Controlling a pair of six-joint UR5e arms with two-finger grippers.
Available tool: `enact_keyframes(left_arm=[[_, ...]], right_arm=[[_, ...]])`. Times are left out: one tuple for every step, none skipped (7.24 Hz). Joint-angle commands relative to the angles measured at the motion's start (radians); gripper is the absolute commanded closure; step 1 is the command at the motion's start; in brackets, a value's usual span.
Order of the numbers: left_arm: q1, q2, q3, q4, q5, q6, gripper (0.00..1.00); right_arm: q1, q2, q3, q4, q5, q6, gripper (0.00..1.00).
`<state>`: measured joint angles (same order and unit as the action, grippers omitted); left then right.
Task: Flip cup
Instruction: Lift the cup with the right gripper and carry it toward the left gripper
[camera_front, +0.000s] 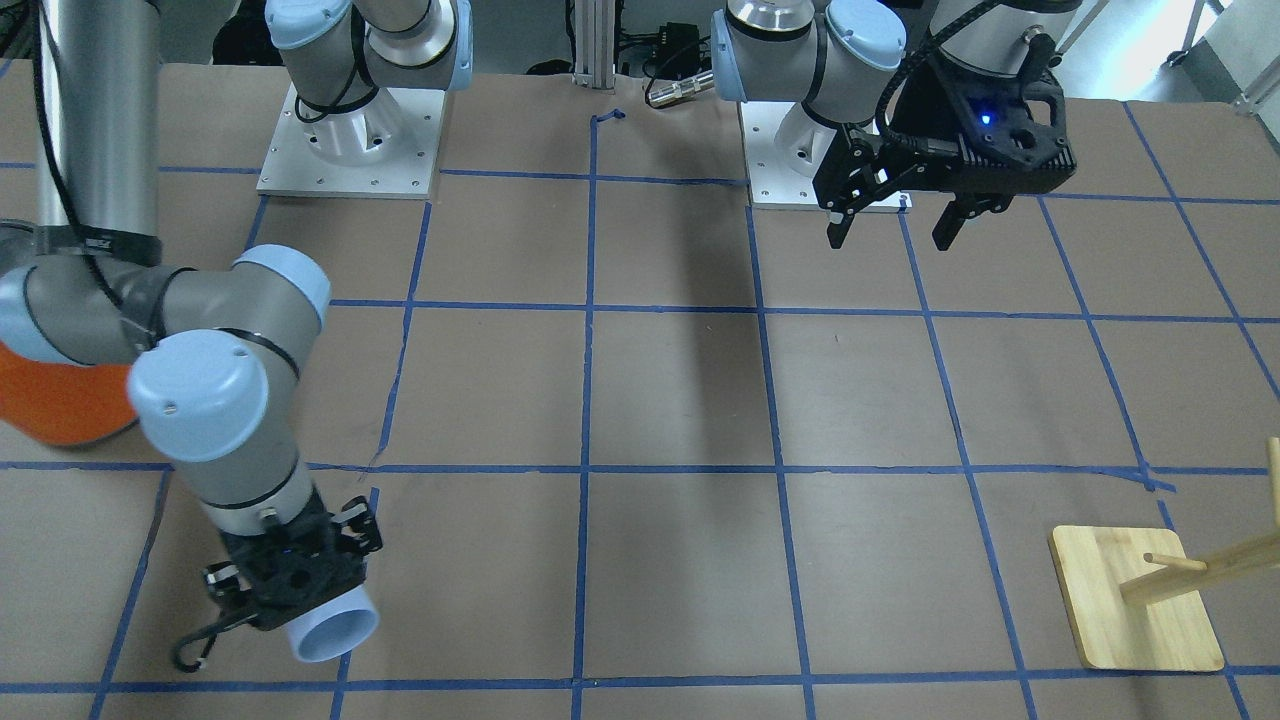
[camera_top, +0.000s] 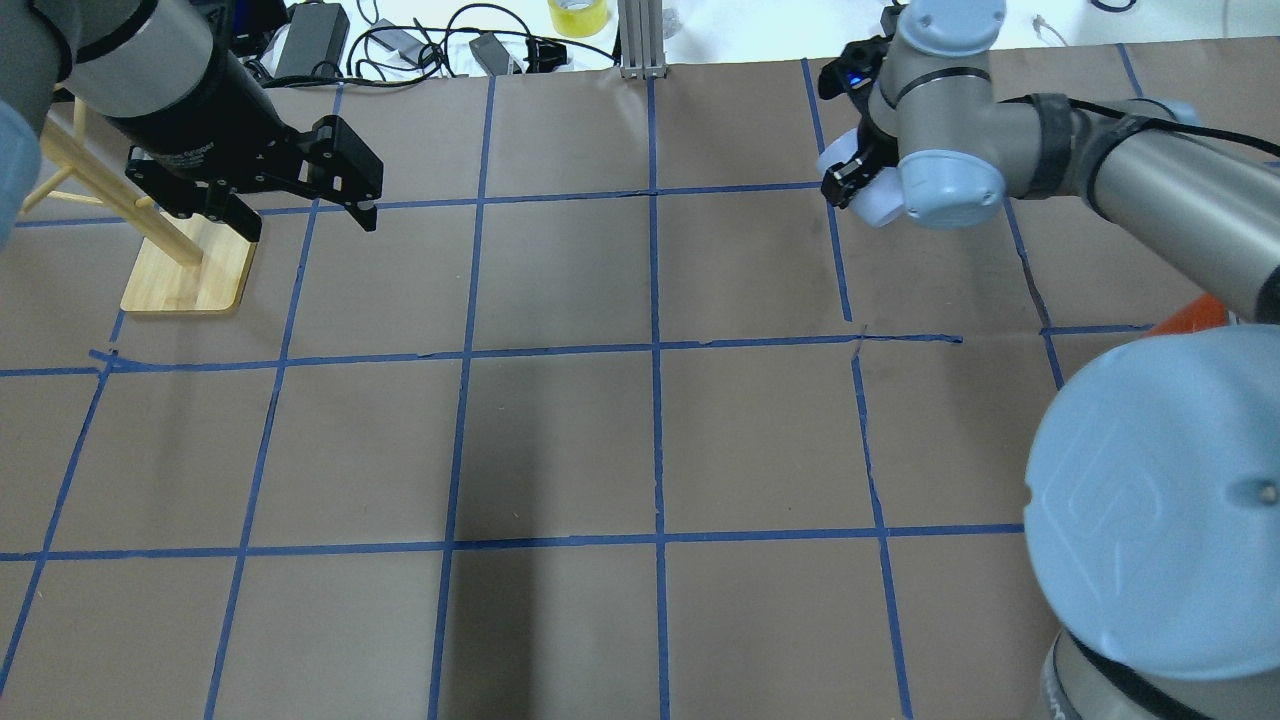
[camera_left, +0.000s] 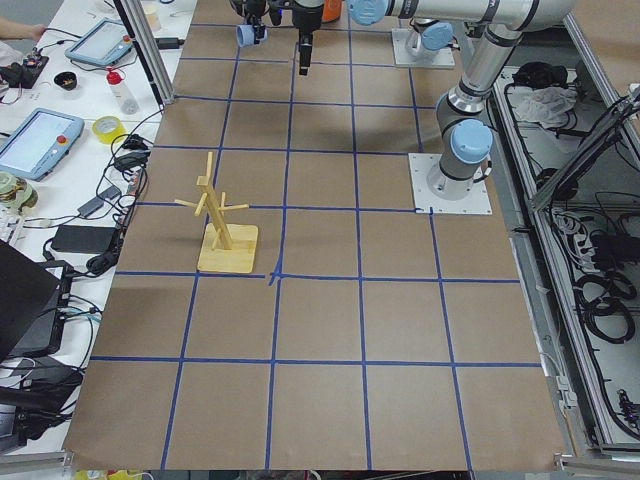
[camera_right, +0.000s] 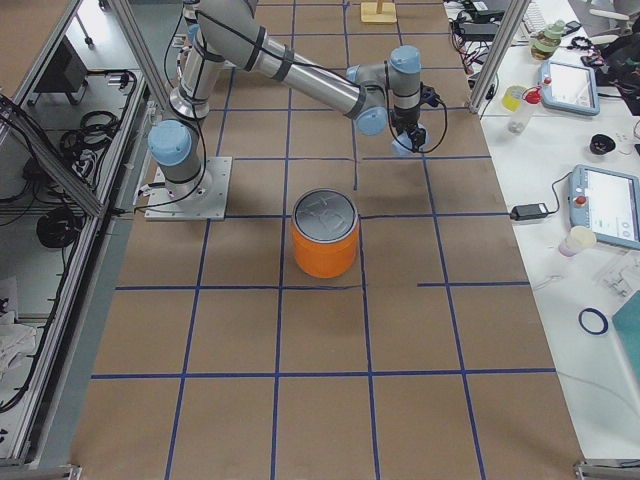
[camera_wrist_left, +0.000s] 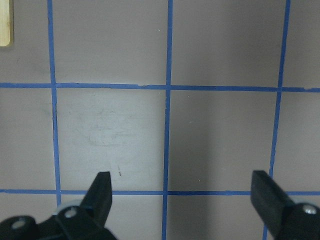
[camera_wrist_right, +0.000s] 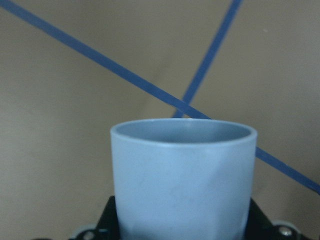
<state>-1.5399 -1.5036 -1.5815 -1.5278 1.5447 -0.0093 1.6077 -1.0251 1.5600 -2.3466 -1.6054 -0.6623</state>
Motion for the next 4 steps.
enact_keyframes(left_arm=[[0.001,0.0,0.0,0.0,0.0,0.002,0.0],[0.001,0.0,0.0,0.0,-0.001,0.002,0.0],[0.001,0.0,-0.002,0.0,0.0,0.003,0.0],[0.001,0.0,-0.002,0.0,-0.003,0.008,0.0]], right_arm=[[0.142,0.028,-0.012,-0.013,0.005,-0.321,0.94],[0.197,0.033,-0.032,-0.011,0.022,-0.388,0.94],[0.248,0.066,-0.061,-0.011,0.024,-0.496,0.94],[0.309,0.106,-0.101,-0.01,0.027,-0.564,0.95]])
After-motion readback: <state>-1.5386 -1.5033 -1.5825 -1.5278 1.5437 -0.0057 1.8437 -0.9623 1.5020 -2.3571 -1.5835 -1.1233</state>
